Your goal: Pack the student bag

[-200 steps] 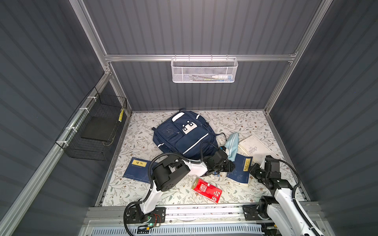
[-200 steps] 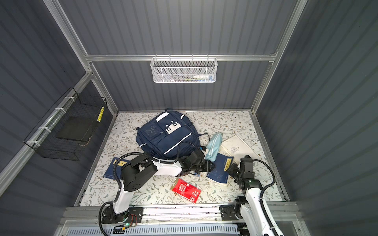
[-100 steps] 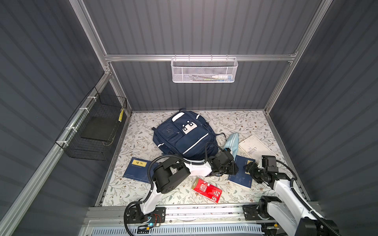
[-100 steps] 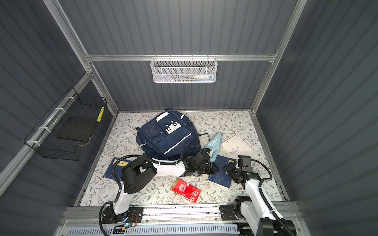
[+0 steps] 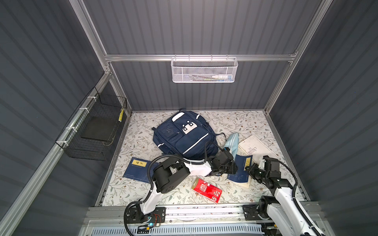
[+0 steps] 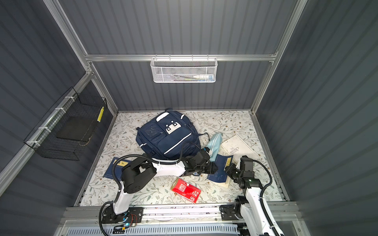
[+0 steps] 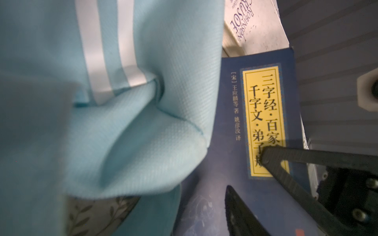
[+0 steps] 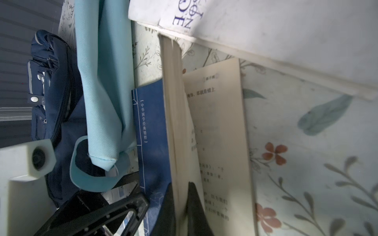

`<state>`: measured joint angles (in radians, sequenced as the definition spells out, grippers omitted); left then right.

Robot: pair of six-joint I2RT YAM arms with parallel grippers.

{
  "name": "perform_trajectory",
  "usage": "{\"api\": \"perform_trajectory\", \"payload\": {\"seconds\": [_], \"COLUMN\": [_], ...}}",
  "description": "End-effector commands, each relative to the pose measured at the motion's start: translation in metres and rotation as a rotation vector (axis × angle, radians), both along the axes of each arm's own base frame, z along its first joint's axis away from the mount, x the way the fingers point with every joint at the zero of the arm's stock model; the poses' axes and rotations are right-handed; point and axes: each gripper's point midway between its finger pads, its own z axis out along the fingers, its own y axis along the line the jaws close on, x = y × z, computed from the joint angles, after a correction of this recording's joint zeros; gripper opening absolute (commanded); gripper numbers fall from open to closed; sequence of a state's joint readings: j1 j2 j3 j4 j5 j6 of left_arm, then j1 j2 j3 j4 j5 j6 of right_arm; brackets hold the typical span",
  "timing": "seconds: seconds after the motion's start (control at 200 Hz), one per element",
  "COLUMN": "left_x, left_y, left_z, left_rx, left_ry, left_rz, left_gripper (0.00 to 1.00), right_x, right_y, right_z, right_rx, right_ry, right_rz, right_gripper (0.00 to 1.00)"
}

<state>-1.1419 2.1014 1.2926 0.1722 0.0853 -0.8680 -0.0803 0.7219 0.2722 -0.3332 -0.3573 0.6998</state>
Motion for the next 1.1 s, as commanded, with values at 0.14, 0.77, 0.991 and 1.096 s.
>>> {"api": "perform_trajectory", "payload": {"seconds": [0.14,0.77,0.991,1.096], "left_x": [-0.045,-0.002,-0.007,-0.013], "left_y": [-0.007,0.043,0.040,0.041], "left_z": [0.061,0.147,0.182,0.188], "left_rx": [-0.223,-0.421,-0.531,-0.518], "left_ry": [0.049,-0.168,-0.180,-0.167], "left_rz": [-0.169,-0.096,-0.133,-0.165], "left_gripper": [0.68,0.88,0.28,0.02], "right_x": [-0.006,-0.008,0.005,0.011], "right_y": [0.044,0.080,0.074,0.073], "right_z": [0.082,0.206,0.176,0.165], "right_rx": [0.198,0.441,0.355,0.320], "right_ry": [-0.173,-0.489,-0.417,-0.403], "right_rz": [0.175,0.369,0.359,0.371], "right_gripper": [0.00,0.00,0.00,0.26]}}
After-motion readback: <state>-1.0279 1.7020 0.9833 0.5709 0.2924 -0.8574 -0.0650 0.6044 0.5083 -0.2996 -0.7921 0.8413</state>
